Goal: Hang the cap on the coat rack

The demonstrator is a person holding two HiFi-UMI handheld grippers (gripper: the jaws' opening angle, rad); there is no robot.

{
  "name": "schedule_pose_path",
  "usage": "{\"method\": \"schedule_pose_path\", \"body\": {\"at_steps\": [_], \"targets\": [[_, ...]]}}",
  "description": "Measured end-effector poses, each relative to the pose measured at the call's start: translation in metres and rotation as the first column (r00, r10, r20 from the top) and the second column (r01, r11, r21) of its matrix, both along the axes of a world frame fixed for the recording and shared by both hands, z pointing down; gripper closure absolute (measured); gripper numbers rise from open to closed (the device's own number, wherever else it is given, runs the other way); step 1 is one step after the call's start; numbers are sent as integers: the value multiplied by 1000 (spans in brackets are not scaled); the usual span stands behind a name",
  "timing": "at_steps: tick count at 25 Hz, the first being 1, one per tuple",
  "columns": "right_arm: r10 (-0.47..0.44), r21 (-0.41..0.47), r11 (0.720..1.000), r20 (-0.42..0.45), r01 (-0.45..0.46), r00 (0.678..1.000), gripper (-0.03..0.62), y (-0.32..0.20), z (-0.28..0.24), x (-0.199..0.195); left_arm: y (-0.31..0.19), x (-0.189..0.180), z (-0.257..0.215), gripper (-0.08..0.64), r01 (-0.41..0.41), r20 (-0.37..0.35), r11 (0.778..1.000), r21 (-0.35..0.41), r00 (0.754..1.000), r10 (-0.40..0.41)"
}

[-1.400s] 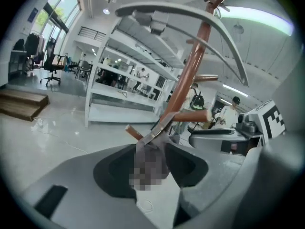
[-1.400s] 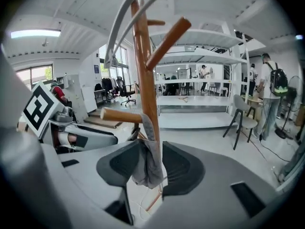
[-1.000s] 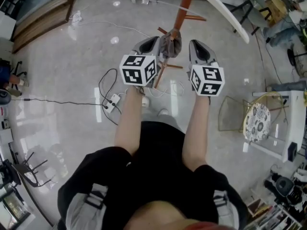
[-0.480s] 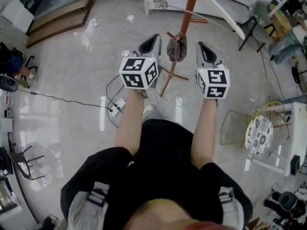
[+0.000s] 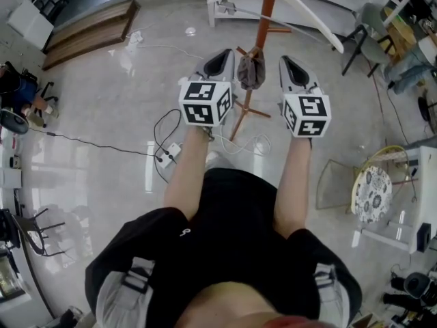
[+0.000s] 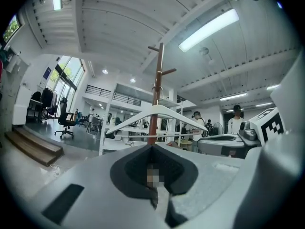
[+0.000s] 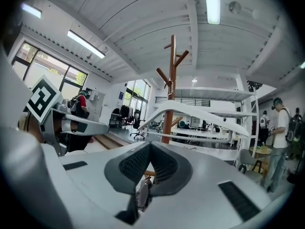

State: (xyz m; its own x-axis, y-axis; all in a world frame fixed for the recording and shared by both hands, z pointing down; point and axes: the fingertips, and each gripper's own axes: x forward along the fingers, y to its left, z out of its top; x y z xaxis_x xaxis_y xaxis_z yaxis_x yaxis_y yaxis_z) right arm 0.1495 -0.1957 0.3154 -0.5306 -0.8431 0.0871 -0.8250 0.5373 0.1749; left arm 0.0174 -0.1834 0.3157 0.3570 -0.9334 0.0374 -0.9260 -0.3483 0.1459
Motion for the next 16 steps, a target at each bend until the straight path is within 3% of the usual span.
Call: {"method": "schedule_pose_path", "body": {"at_steps": [4, 8, 16], "targets": [[0, -5, 1000, 15, 1, 1000, 595, -3, 1, 12, -2, 14, 1, 561, -3, 25, 1000, 2, 1000, 3], [-20, -8, 1000, 25, 21, 999, 595, -3, 1, 8, 0, 19, 2, 561, 29, 188, 999, 33, 981, -35], [-30, -15, 999, 54, 31, 998, 595, -23, 7, 13, -14, 21, 2, 561, 33, 154, 999, 38, 987, -38]]}}
